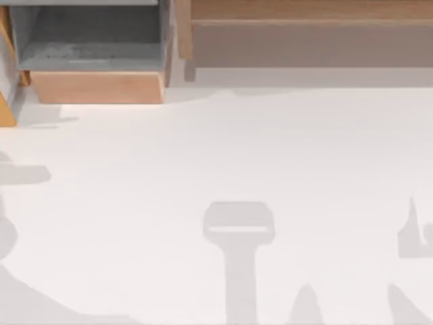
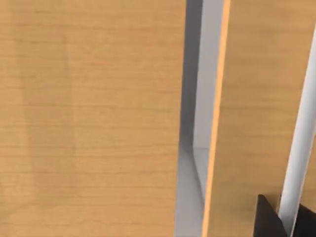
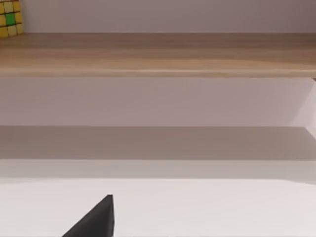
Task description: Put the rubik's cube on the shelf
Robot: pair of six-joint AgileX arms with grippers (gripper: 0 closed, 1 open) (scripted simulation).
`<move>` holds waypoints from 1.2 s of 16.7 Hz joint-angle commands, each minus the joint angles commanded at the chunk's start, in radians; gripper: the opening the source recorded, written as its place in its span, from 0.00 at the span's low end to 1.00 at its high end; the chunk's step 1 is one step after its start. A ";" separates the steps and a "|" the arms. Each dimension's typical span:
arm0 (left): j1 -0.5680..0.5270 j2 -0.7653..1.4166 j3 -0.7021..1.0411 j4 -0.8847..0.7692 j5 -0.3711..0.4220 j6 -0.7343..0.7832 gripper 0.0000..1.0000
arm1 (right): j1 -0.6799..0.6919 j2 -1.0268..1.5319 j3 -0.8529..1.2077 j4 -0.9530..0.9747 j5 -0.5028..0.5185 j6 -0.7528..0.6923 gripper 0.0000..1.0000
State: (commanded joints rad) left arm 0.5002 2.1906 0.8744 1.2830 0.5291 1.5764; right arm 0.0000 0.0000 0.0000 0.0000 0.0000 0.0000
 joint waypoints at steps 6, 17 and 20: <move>-0.044 0.043 0.102 -0.058 -0.035 -0.002 0.00 | 0.000 0.000 0.000 0.000 0.000 0.000 1.00; -0.097 0.155 0.354 -0.191 -0.093 -0.006 0.00 | 0.000 0.000 0.000 0.000 0.000 0.000 1.00; -0.105 0.171 0.380 -0.209 -0.100 -0.006 0.00 | 0.000 0.000 0.000 0.000 0.000 0.000 1.00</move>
State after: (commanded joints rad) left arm 0.3949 2.3614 1.2544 1.0743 0.4288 1.5703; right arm 0.0000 0.0000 0.0000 0.0000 0.0000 0.0000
